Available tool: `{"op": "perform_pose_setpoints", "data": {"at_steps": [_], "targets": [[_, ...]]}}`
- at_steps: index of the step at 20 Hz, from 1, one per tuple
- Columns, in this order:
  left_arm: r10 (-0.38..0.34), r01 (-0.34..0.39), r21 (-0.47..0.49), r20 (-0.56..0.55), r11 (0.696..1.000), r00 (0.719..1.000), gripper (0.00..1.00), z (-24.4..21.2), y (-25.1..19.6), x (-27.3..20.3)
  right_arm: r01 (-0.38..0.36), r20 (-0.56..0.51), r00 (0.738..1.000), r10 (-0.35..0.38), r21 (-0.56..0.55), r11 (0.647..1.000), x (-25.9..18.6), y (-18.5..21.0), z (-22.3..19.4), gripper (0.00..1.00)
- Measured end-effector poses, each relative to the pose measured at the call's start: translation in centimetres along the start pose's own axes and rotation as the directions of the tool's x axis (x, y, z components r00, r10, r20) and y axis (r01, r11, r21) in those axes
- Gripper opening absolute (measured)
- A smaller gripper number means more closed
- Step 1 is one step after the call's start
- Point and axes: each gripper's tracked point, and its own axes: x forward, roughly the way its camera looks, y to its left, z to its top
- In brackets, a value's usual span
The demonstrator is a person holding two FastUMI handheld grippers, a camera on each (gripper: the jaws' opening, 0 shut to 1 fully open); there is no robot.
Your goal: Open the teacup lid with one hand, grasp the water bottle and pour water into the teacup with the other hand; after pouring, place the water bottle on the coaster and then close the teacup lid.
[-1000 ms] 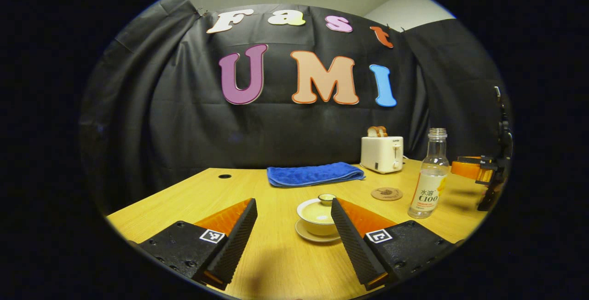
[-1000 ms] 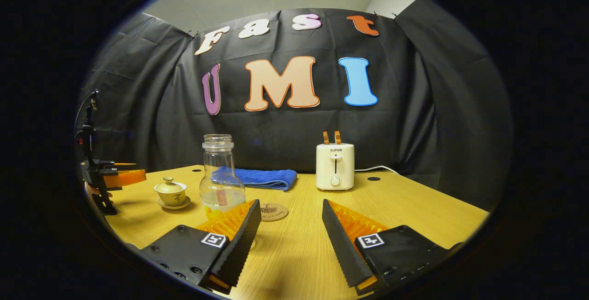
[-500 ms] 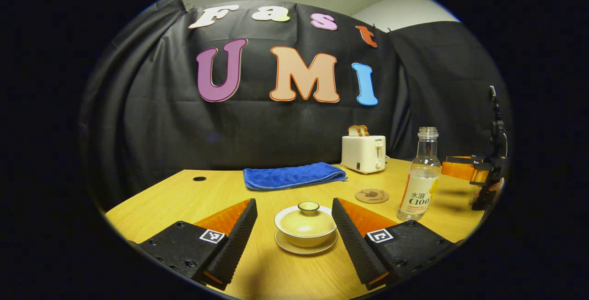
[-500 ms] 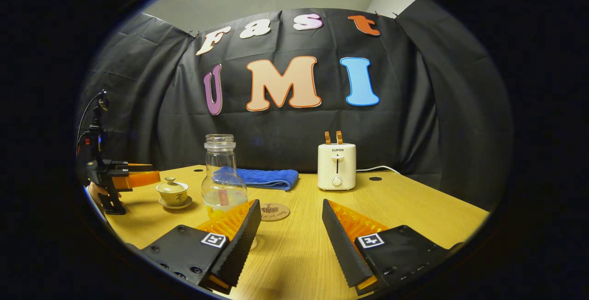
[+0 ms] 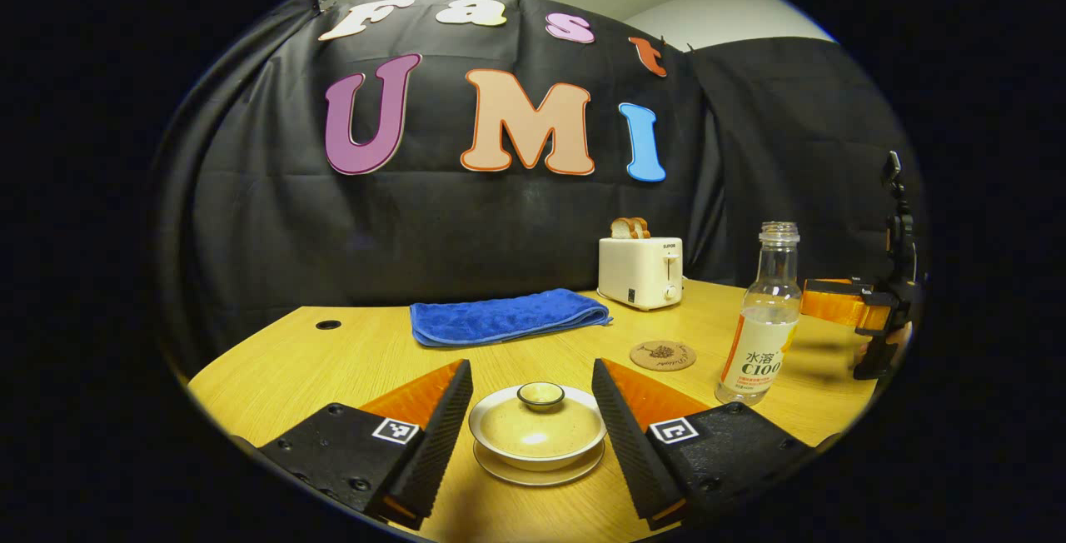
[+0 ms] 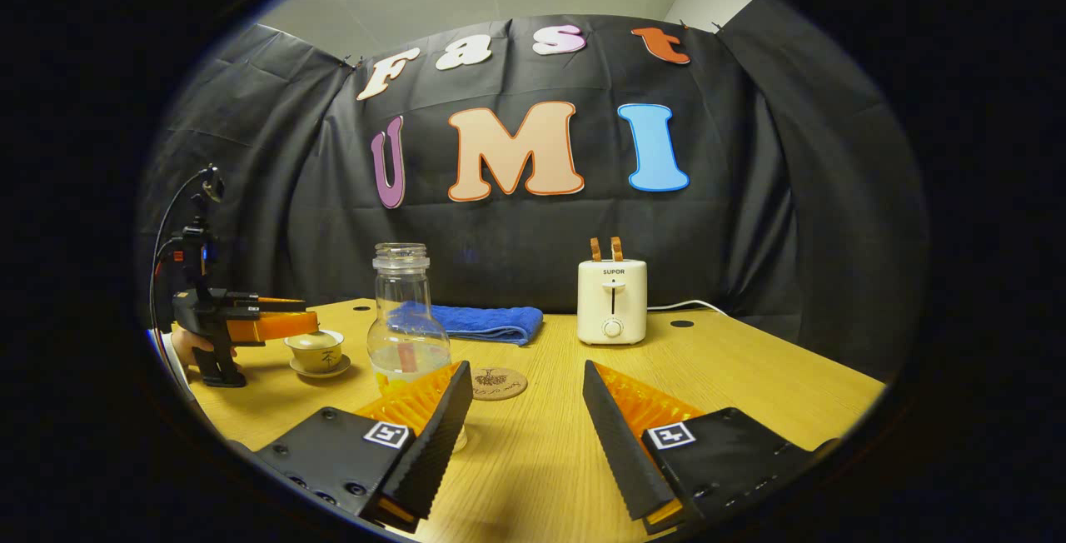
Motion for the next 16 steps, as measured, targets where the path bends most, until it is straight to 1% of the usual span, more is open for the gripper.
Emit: {"op": "perform_pose_setpoints", "data": {"at_steps": [2, 3, 4, 5, 6, 7, 8, 10, 11, 12, 16], "targets": [[-0.022, 0.022, 0.005, -0.027, 1.0, 0.999, 0.81, -0.46, -0.33, 0.28, 0.0, 0.0, 1.0, 0.0, 0.0, 1.0, 0.01, 0.0, -0.08, 0.87], [-0.029, 0.03, 0.004, -0.041, 1.0, 0.999, 0.79, -0.59, -0.45, 0.47, 0.0, 0.0, 1.0, 0.0, 0.0, 1.0, 0.06, 0.0, -0.14, 0.9], [-0.035, 0.035, 0.003, -0.054, 0.999, 0.998, 0.69, -0.75, -0.43, 0.58, 0.0, 0.0, 1.0, 0.0, 0.0, 1.0, 0.05, 0.02, -0.06, 0.87], [-0.037, 0.038, 0.003, -0.063, 0.999, 0.997, 0.65, -0.91, -0.44, 0.66, -0.001, 0.0, 1.0, 0.001, 0.0, 1.0, 0.03, 0.03, -0.13, 0.87], [-0.039, 0.039, 0.004, -0.071, 0.999, 0.997, 0.58, -1.01, -0.48, 0.66, -0.003, 0.0, 1.0, 0.003, 0.0, 1.0, 0.02, 0.02, -0.15, 0.87], [-0.042, 0.043, 0.006, -0.076, 0.999, 0.996, 0.54, -1.11, -0.59, 0.85, -0.004, 0.0, 1.0, 0.004, 0.0, 1.0, 0.03, 0.06, -0.14, 0.84], [-0.041, 0.042, 0.009, -0.083, 0.999, 0.996, 0.49, -1.21, -0.62, 0.98, -0.004, 0.0, 1.0, 0.004, 0.0, 1.0, 0.06, 0.08, -0.1, 0.87], [-0.03, 0.031, 0.008, -0.085, 0.999, 0.996, 0.37, -1.21, -0.22, 0.87, -0.005, 0.0, 1.0, 0.005, 0.0, 1.0, -0.01, 0.02, -0.1, 0.87], [-0.028, 0.028, 0.004, -0.084, 1.0, 0.996, 0.35, -1.23, -0.2, 0.95, -0.005, 0.0, 1.0, 0.005, 0.0, 1.0, -0.02, 0.03, -0.12, 0.84], [-0.028, 0.029, 0.004, -0.081, 1.0, 0.996, 0.29, -1.13, -0.2, 0.9, -0.005, 0.0, 1.0, 0.005, 0.0, 1.0, -0.02, 0.02, -0.14, 0.84], [-0.029, 0.029, 0.003, -0.08, 1.0, 0.996, 0.27, -1.16, -0.21, 0.83, -0.005, 0.0, 1.0, 0.005, 0.0, 1.0, 0.0, 0.03, -0.19, 0.84]]}}
